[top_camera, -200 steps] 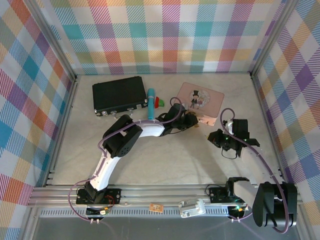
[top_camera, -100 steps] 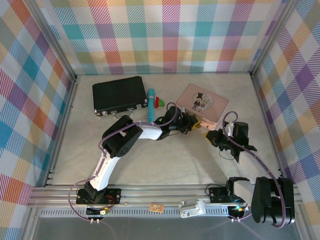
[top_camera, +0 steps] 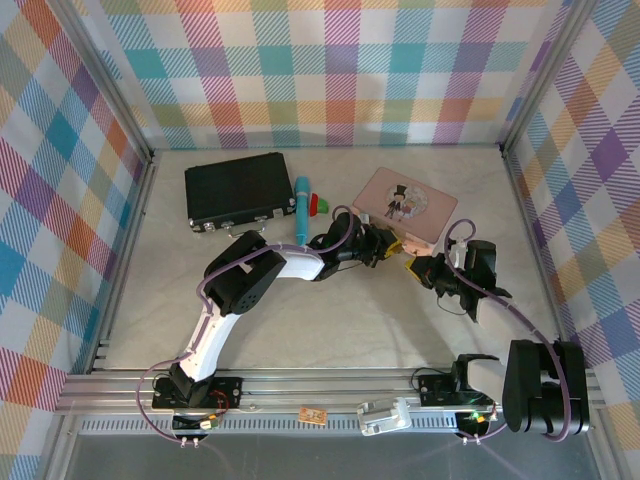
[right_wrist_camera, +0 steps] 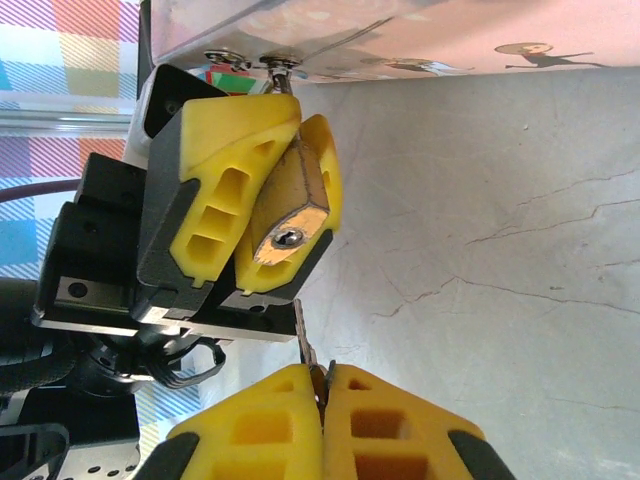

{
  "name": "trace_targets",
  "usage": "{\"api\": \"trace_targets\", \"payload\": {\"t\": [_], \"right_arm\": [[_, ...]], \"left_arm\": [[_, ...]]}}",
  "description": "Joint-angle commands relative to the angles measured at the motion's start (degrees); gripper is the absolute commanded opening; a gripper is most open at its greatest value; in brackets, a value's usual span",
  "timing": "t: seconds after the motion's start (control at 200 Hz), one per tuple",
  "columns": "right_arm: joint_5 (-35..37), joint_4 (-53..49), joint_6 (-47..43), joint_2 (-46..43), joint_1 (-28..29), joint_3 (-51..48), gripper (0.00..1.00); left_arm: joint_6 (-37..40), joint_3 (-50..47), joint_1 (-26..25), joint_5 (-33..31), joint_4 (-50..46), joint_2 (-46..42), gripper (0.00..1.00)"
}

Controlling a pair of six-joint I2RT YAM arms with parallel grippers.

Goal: Unlock a padlock with a key

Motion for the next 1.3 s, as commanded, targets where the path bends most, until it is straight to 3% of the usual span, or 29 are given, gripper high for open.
{"api": "trace_targets", "payload": {"t": [0.0,0.775,1.29], "right_arm": [[-0.72,4.50,1.52,0.59,-0.44,1.05,0.00],[-0.95,10.46,3.57,6.47,-0.40,3.60,0.00],[-2.30,10.91,5.82,3.40,-0.41,0.95,0.00]], "left_arm": [[-1.16,-0.43,-0.70,0.03,6.74,-4.32,0.00],[-2.23,-0.64,-1.61,-0.98,9.06,-4.46,0.00],[-3.09,-0.37,-2.04,-1.82,10.63,-3.58,0.00]]}}
